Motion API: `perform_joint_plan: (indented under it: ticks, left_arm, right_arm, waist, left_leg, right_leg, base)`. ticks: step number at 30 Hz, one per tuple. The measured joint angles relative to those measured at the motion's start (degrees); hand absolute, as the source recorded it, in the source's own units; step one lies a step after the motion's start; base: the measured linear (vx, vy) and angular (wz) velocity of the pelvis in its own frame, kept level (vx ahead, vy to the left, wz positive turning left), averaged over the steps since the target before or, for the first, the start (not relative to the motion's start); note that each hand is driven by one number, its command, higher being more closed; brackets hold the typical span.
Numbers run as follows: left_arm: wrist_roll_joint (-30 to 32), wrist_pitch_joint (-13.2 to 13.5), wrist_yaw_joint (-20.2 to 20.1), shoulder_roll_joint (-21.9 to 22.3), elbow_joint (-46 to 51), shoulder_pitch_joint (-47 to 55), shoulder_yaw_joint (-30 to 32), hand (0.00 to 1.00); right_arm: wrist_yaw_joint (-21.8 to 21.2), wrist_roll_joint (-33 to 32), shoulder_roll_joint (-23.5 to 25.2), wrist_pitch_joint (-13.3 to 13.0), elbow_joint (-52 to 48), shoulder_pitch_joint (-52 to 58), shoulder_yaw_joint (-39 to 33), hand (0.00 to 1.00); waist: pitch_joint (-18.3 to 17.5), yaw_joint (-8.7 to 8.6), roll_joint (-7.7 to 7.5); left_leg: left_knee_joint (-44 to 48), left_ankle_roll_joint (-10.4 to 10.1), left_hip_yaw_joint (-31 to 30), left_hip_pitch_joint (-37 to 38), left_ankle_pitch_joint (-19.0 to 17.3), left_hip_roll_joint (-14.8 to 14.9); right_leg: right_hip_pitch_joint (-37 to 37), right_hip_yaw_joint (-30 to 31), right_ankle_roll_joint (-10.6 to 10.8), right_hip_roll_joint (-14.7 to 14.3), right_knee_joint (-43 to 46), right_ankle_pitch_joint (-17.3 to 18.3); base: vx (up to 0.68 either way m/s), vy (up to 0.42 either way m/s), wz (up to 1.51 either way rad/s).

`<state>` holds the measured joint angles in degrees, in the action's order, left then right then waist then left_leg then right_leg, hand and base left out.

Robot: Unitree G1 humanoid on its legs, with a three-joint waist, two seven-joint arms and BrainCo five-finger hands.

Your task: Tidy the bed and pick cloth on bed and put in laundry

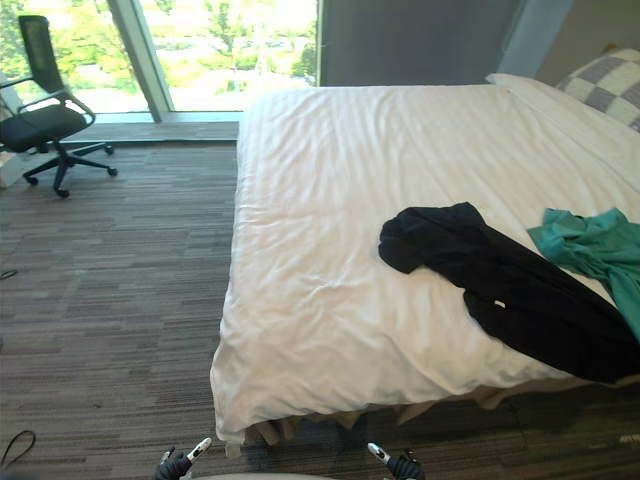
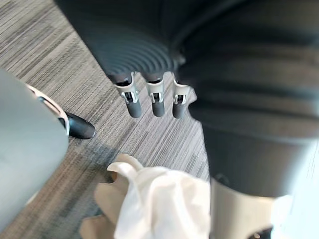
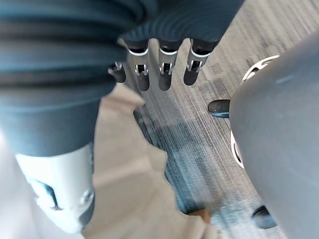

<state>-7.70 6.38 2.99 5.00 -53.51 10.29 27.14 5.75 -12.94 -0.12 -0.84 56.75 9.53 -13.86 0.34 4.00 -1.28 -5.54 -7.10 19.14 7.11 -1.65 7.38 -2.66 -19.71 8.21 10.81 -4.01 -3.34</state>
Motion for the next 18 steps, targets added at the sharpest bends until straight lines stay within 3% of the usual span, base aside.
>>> perform_joint_plan:
  ticks: [6, 7, 10, 14, 18]
  left_arm:
    - [0.2, -0.8, 0.0, -0.3, -0.1, -0.8, 0.1, 0.0]
    - [0.4, -0.8, 0.0, -0.5, -0.1, -0.8, 0.5, 0.0]
    - [0.5, -1.0, 0.1, -0.9, -0.1, -0.8, 1.0, 0.0]
    - [0.5, -1.3, 1.0, -1.1, 0.0, -0.8, 0.9, 0.0]
    - [0.5, -1.7, 1.2, -1.0, 0.0, -1.0, 1.0, 0.0]
  right_arm:
    - [0.4, -4.5, -0.1, 0.5, 0.4, -0.4, -5.6, 0.0]
    - [0.7, -4.9, -0.3, 0.5, -0.3, -0.7, -7.2, 1.0]
    - [1.8, -5.0, -0.7, 0.5, -7.4, -0.8, -10.5, 1.0]
    - [4.7, -4.2, -1.6, 0.4, -30.8, -1.0, -12.4, 1.0]
    - [8.2, 1.5, -2.3, -0.9, -50.4, -2.4, -12.1, 1.0]
  waist:
    - [0.2, -0.07, -0.4]
    - [0.3, -0.05, -0.56]
    - [0.4, -0.14, -0.79]
    - [0.6, -0.62, -1.38]
    - [0.6, -0.77, -1.88]
  left_leg:
    - [0.0, -0.2, 0.9, 0.5, -0.2, 0.5]
    - [0.0, -0.2, 1.2, 0.8, -0.3, 0.5]
    - [0.0, -0.3, 1.9, 1.3, -0.5, 0.5]
    - [0.0, -0.2, 2.9, 1.9, -0.8, 0.5]
    - [0.0, -0.2, 3.8, 1.9, -0.9, 0.5]
  right_leg:
    - [0.1, 1.0, 0.0, -0.5, 0.1, 0.0]
    - [0.1, 1.3, 0.0, -0.5, 0.2, 0.0]
    - [0.3, 1.9, -0.1, -0.5, 0.5, 0.0]
    - [0.7, 3.3, -0.2, -0.6, 1.0, 0.1]
    - [1.3, 4.0, -0.2, -0.7, 1.3, 0.1]
  base:
    - [-0.01, -0.029, -0.09]
    - [-0.01, -0.015, -0.13]
    - [-0.01, -0.012, -0.13]
    - [-0.03, -0.017, -0.15]
    - [-0.01, -0.022, -0.1]
